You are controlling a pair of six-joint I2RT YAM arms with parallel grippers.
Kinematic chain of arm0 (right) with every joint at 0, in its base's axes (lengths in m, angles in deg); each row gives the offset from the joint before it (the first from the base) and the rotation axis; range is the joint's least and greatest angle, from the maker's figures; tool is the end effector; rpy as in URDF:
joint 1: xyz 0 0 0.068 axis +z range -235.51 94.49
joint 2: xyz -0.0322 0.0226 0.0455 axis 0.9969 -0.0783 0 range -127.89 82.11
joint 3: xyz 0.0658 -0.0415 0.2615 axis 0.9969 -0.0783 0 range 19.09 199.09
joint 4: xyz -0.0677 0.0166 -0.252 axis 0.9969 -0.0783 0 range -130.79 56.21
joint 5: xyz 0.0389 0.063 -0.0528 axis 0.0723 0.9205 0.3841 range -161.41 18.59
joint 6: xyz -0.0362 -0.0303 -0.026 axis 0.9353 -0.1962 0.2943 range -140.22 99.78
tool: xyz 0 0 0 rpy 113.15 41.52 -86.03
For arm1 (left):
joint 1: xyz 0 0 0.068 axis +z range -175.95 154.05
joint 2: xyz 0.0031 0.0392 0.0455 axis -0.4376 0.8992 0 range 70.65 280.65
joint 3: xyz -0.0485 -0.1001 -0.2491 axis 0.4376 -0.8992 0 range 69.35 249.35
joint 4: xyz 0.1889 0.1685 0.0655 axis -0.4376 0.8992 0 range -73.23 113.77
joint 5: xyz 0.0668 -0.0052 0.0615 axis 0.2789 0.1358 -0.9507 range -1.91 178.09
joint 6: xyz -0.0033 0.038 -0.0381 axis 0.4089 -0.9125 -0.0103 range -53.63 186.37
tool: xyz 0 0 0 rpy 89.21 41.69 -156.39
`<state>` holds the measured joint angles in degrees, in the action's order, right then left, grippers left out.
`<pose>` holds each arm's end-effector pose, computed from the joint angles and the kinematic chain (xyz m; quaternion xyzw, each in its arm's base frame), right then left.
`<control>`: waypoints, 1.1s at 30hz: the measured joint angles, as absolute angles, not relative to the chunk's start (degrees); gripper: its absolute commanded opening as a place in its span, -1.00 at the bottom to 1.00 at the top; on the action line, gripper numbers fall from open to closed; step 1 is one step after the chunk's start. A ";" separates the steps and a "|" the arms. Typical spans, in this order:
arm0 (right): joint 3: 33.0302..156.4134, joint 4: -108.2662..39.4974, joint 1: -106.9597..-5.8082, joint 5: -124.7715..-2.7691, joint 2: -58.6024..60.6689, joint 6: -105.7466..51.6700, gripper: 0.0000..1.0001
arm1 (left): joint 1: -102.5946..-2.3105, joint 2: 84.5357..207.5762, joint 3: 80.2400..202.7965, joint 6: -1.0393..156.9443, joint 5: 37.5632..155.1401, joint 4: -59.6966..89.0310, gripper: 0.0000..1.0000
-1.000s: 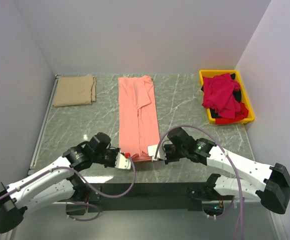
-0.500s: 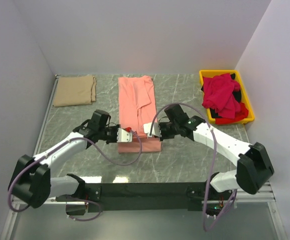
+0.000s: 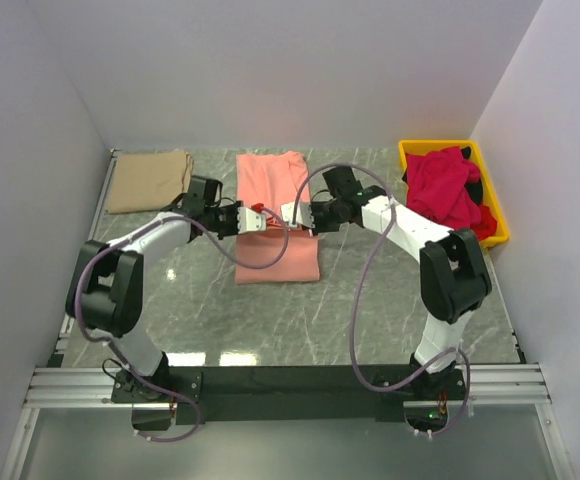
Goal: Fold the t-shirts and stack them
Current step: Fold the tshirt
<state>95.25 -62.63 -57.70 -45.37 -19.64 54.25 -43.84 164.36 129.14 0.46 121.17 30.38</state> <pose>0.3309 0.1922 0.2340 -0.7656 0.5285 0.0792 0.3582 0.3214 -0.1241 0.2134 0.6735 0.5962 -0.1011 0.4251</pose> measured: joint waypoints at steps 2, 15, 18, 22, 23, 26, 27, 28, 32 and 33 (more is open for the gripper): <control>97.59 -62.59 -58.35 -45.37 -22.09 55.00 -0.92 | -43.08 167.40 131.96 -0.15 121.28 29.94 -0.72; 114.90 -62.17 -61.30 -49.28 -28.58 44.16 -0.14 | -38.27 173.06 139.85 5.99 121.24 31.32 -0.04; 120.03 -64.95 -62.68 -49.08 -28.58 38.19 -0.17 | -37.02 170.22 138.91 9.38 121.50 31.47 0.03; 122.88 -71.28 -64.01 -47.55 -28.84 28.42 -0.10 | -37.07 169.41 140.26 15.63 123.09 33.07 0.10; 124.06 -73.58 -64.39 -46.79 -29.65 25.86 -0.08 | -37.15 170.53 141.99 17.69 123.51 34.27 0.11; 129.43 -77.89 -65.39 -44.10 -34.09 17.99 -0.07 | -37.31 176.34 149.60 23.19 125.11 37.72 0.16; 131.79 -78.96 -65.72 -42.96 -36.10 15.24 -0.10 | -37.29 178.48 152.11 24.96 125.91 38.84 0.16; 133.56 -79.28 -66.03 -42.11 -37.63 13.14 -0.19 | -37.29 180.32 153.92 26.60 126.53 39.36 0.17; 145.24 -80.99 -67.97 -37.08 -47.42 2.74 -0.32 | -37.18 184.36 156.59 32.13 129.52 42.05 0.22; 147.42 -80.79 -68.47 -35.69 -49.45 0.00 -0.32 | -37.18 185.41 157.18 33.55 130.42 42.81 0.24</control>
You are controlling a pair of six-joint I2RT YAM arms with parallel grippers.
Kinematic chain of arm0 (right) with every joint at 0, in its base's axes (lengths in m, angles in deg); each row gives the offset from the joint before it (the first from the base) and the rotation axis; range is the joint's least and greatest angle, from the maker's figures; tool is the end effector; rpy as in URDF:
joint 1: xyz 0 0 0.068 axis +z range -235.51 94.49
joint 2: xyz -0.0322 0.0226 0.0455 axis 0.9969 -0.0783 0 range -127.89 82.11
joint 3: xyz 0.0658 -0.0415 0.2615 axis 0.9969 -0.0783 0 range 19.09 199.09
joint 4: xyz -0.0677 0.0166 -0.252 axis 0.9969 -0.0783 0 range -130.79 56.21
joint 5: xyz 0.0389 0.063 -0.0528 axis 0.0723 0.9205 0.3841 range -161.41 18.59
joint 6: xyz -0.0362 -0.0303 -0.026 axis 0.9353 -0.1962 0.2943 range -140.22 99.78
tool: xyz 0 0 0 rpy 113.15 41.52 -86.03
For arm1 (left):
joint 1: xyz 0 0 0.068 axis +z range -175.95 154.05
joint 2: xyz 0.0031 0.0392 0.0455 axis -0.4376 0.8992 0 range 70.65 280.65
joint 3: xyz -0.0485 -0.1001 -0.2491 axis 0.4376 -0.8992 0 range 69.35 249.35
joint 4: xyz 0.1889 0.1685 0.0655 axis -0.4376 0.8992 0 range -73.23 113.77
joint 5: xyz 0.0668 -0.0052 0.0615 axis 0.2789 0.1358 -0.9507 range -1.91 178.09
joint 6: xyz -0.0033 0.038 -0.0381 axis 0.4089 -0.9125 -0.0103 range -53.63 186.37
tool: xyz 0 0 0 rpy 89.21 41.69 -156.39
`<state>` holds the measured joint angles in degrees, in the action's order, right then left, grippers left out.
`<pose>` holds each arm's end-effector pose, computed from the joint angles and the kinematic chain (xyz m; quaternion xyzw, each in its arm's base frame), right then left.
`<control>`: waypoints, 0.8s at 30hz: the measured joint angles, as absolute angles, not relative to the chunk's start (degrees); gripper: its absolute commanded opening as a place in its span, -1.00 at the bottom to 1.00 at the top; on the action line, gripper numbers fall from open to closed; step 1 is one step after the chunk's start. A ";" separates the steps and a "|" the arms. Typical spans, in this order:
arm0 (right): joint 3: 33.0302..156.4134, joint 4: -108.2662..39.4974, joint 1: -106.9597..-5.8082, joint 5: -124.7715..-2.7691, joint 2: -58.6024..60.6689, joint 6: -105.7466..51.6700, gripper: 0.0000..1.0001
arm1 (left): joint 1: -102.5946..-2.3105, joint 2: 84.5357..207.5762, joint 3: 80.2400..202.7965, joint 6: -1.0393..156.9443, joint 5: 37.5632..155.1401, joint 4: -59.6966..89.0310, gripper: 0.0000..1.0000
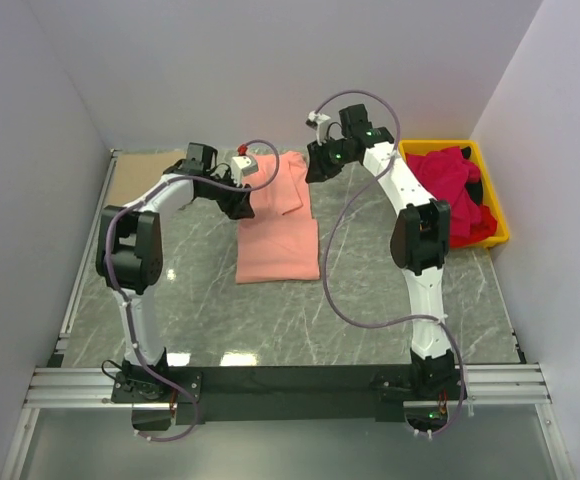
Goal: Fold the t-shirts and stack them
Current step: Fold the tshirt
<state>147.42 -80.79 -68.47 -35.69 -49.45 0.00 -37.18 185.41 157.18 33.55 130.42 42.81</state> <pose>0.4806 0.1690 0.2780 -0.3848 0.8149 0.2793 0.3316 0.4235 -0.1085 0.2157 0.4379 0.7768 -0.2808 0.3550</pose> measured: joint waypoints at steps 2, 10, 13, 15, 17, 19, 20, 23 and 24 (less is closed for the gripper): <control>148.93 -79.59 -69.15 -33.24 -52.05 -4.91 -0.32 | -37.18 187.64 159.08 36.51 132.19 43.62 0.25; 144.60 -70.00 -69.92 -26.59 -54.39 -20.50 -0.26 | -37.50 192.54 162.41 48.96 136.71 37.96 0.29; 143.99 -65.71 -69.92 -24.91 -55.51 -25.44 -0.24 | -38.25 194.98 165.07 51.15 136.80 37.11 0.29; 143.99 -62.37 -69.89 -24.06 -56.75 -28.50 -0.24 | -38.90 196.82 166.30 52.20 136.71 36.76 0.30; 143.99 -60.22 -69.72 -23.62 -58.04 -30.64 -0.22 | -39.30 198.13 166.65 52.59 136.60 37.00 0.32; 143.97 -59.44 -69.57 -23.53 -59.27 -31.86 -0.21 | -39.65 199.31 166.89 52.68 136.21 37.70 0.32; 143.97 -59.00 -69.52 -23.47 -60.01 -32.52 -0.19 | -39.71 199.79 167.08 52.66 136.19 38.44 0.32; 143.75 -58.32 -69.41 -23.56 -61.87 -33.28 -0.16 | -39.82 200.58 167.26 52.59 135.62 39.97 0.26; 143.42 -58.32 -69.37 -23.64 -62.50 -33.48 -0.15 | -39.93 200.73 167.59 52.57 135.40 40.82 0.21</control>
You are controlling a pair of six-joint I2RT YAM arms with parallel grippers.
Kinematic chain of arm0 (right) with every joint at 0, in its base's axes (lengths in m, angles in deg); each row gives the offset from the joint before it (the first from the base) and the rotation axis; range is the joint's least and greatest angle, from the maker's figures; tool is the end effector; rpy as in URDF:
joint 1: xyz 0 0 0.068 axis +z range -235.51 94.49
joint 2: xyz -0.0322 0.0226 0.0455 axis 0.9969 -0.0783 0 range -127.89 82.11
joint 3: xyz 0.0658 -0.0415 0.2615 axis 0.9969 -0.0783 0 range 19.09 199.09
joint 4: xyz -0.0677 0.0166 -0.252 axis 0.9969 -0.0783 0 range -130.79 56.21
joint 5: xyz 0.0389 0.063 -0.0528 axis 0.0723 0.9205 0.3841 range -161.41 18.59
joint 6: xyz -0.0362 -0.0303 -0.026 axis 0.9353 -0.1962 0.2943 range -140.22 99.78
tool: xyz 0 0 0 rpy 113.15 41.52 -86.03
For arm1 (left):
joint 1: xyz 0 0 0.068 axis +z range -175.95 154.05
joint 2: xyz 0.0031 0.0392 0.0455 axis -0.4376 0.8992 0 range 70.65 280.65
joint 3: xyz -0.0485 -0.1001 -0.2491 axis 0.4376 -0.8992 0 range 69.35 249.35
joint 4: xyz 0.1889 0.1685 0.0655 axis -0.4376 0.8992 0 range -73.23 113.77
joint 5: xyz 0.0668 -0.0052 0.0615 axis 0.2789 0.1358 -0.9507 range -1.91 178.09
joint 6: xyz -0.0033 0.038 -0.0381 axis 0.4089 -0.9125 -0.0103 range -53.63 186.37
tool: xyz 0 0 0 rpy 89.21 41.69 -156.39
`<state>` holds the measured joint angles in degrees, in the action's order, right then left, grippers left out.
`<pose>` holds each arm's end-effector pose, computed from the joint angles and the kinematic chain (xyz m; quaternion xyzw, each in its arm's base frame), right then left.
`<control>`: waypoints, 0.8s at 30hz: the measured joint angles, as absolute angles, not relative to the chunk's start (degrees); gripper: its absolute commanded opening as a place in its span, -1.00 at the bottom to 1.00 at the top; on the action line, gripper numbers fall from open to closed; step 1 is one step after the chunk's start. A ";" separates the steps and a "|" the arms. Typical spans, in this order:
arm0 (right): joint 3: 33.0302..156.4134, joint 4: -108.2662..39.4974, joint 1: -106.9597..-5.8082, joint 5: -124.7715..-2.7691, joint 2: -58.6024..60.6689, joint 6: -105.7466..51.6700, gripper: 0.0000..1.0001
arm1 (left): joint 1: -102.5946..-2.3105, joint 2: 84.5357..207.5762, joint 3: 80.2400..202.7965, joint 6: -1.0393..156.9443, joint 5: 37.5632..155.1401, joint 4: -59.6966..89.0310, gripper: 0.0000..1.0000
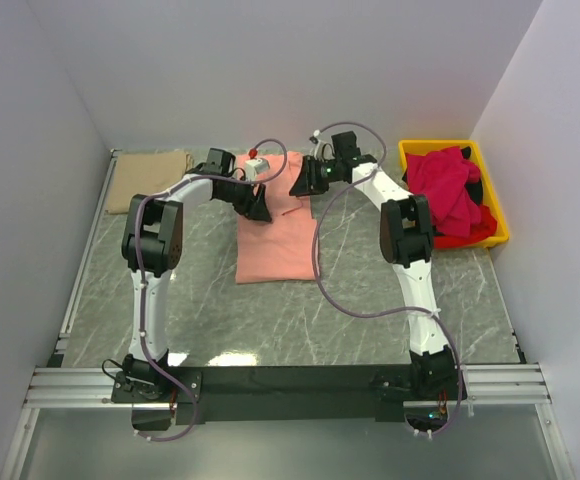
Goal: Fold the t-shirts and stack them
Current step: Fold the tshirt
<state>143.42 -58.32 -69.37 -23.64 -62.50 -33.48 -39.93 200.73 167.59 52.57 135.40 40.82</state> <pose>0.5261 0.1796 0.1687 -0.1767 0.8400 0.4507 0.2449 0.4641 -0.1425 0.1560 0.3245 0.8219 -0.3840 0.2680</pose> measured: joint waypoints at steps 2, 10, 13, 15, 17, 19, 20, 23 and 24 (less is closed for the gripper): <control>142.70 -58.48 -69.35 -23.82 -63.20 -33.74 -0.15 | -39.93 200.80 168.07 52.22 134.90 42.27 0.07; 141.54 -58.94 -69.30 -24.76 -64.34 -34.31 -0.13 | -40.30 200.12 166.08 51.13 134.37 44.17 -0.55; 141.37 -59.11 -69.30 -25.30 -64.34 -34.27 -0.13 | -40.28 199.68 165.09 51.39 133.83 43.78 -0.77; 141.32 -59.15 -69.30 -25.50 -64.34 -34.09 -0.12 | -40.21 199.55 165.09 51.76 133.45 43.40 -0.89; 141.21 -59.18 -69.30 -25.70 -64.34 -34.03 -0.12 | -40.02 199.35 165.07 52.29 133.26 42.99 -0.99; 140.95 -59.13 -69.30 -25.72 -64.34 -34.03 -0.10 | -39.87 199.09 165.03 52.33 133.26 42.94 -0.99; 140.86 -59.15 -69.30 -25.65 -64.34 -34.03 -0.10 | -39.78 198.92 165.03 52.31 133.26 42.94 -0.99; 140.84 -59.13 -69.28 -25.65 -64.34 -34.03 -0.08 | -39.43 198.26 164.61 52.31 133.26 42.90 -0.99; 140.84 -59.13 -69.28 -25.61 -64.34 -34.05 -0.08 | -39.25 197.98 164.28 52.31 133.26 42.86 -0.99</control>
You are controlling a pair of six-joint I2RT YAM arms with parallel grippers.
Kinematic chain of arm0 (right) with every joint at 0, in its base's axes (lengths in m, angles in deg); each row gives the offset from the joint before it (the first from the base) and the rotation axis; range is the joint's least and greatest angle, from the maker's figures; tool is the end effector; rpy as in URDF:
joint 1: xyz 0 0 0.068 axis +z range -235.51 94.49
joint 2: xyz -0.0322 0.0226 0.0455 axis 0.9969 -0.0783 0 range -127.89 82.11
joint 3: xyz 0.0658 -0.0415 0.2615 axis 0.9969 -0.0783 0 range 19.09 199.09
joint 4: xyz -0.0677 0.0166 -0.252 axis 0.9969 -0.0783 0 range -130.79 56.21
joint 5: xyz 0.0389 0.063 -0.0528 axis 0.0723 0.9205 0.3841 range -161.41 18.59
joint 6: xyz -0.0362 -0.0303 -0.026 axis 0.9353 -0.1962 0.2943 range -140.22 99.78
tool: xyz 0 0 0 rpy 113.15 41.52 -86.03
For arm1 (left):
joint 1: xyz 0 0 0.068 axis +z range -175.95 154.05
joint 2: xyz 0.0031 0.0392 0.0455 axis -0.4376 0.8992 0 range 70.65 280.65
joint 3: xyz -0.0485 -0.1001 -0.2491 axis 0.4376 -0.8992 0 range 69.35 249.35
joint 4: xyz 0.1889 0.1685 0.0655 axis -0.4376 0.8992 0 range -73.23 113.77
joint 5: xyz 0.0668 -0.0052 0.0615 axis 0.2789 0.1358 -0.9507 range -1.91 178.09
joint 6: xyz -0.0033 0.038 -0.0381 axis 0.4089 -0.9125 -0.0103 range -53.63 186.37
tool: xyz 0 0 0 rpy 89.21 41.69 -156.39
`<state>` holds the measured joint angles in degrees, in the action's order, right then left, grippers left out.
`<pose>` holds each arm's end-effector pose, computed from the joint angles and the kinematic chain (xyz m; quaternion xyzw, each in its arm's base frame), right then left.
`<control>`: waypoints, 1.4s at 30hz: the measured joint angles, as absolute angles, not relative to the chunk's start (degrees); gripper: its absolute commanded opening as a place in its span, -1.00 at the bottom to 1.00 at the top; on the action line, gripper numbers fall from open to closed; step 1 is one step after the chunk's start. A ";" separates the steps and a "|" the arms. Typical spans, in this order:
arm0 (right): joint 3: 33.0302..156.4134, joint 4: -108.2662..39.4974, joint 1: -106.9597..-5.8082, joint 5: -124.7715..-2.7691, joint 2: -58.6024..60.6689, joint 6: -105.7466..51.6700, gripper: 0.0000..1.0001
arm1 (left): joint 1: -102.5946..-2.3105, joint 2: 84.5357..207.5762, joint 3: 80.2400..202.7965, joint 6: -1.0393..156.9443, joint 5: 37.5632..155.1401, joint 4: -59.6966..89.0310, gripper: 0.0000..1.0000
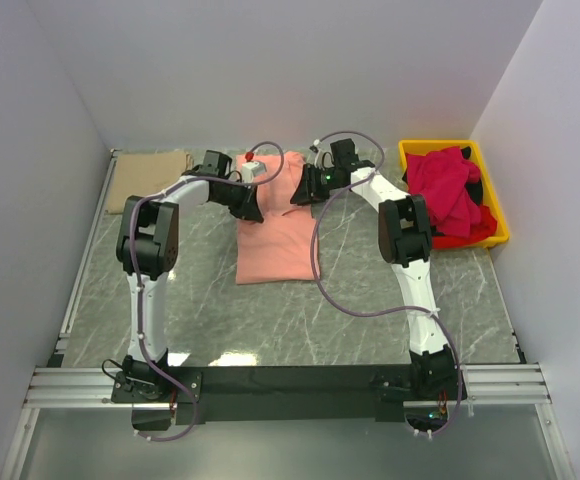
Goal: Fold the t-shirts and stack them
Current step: Fold the tshirt
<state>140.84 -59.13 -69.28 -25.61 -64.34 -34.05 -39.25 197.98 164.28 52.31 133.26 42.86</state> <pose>0.5221 0.1785 0.1358 -0.1510 0.8628 0.4348 0.2091 0.4524 -0.1328 0.1583 0.3115 0.8388 -0.3679 0.2531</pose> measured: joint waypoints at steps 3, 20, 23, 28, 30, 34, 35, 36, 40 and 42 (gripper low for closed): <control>140.84 -59.11 -69.28 -25.48 -64.34 -34.05 -0.07 | -38.66 197.37 163.74 52.24 133.24 42.84 -0.99; 138.57 -63.81 -69.28 -23.91 -60.16 -27.10 -0.03 | -37.00 195.09 163.08 52.35 133.08 43.01 -0.04; 131.79 -66.48 -69.28 -24.78 -51.88 -21.04 -0.08 | -35.62 189.21 157.31 53.77 132.97 40.56 -0.05; 124.84 -73.49 -69.04 -25.24 -38.59 -9.96 -0.09 | -33.37 177.87 150.32 53.36 133.17 40.08 0.06; 122.29 -75.96 -68.36 -26.11 -34.77 -4.21 0.01 | -33.44 174.02 146.78 51.02 133.21 40.06 0.09; 108.27 -75.50 -65.52 -30.57 -26.74 5.95 0.08 | -33.88 165.67 135.24 42.80 132.80 39.53 0.52; 103.49 -75.04 -64.67 -32.06 -24.58 8.29 0.10 | -33.92 163.09 131.37 40.05 132.58 39.34 0.55; 98.79 -74.21 -63.95 -33.33 -22.26 10.39 0.10 | -33.94 160.84 128.18 37.75 132.41 39.25 0.55; 84.91 -68.92 -60.67 -37.63 -14.90 17.60 0.10 | -34.90 152.08 117.47 29.21 131.07 36.58 0.47; 80.49 -64.84 -58.97 -39.36 -11.95 20.88 0.09 | -36.43 150.02 114.54 25.90 129.80 34.16 0.44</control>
<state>80.49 -64.84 -58.97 -39.36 -11.95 20.88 -36.43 150.02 114.54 25.90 129.80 34.16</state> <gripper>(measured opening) 0.547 0.732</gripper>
